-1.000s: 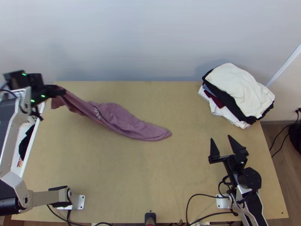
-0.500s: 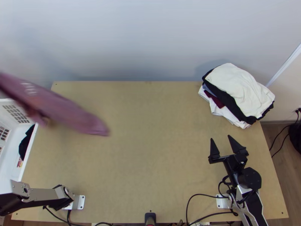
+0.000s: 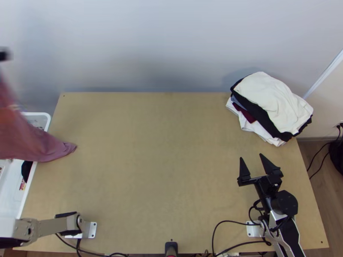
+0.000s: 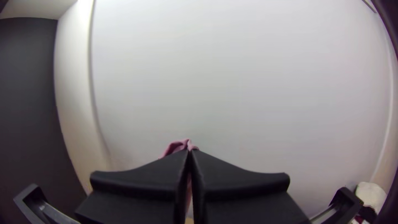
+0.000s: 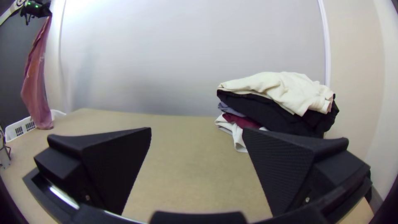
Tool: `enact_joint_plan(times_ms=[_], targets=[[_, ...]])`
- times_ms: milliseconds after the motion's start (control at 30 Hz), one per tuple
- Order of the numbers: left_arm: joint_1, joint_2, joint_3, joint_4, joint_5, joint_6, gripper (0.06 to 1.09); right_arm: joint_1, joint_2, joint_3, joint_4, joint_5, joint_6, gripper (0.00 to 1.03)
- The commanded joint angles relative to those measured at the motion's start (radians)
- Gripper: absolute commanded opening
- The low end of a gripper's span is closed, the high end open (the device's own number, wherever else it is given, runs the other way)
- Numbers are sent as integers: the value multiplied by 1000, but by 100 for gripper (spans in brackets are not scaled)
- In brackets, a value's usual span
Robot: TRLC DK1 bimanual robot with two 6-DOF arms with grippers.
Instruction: Fold the t-shirt
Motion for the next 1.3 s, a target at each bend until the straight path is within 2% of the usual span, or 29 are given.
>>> enact_joint_plan(times_ms=[0, 100, 200, 367, 600, 733, 900, 1100, 1267], targets=[[-184, -2, -74, -2, -94, -21, 9, -12, -5, -8, -20, 0, 15, 99], [-352, 29, -134, -5, -164, -57, 9, -39, -5, -8, -19, 0, 18, 99], [-467, 73, -191, -5, -181, -116, 9, -67, -7, -8, -14, 1, 61, 99], [-594, 187, -240, -5, -181, -223, 9, -141, -7, 15, 58, 0, 55, 99], [-763, 366, -255, 30, -175, -314, 9, -137, 75, 162, 35, -4, 30, 99], [-836, 467, -229, 107, -164, -317, 9, -131, 265, 334, -28, -4, 32, 100], [-907, 639, -80, 121, -137, -334, 9, -128, 397, 497, -80, -17, 29, 99], [-967, 832, 128, 127, -118, -357, 9, -84, 654, 785, -327, -50, 40, 99], [-1007, 889, 142, 296, -112, -360, 9, -84, 742, 916, -438, -57, 90, 99]])
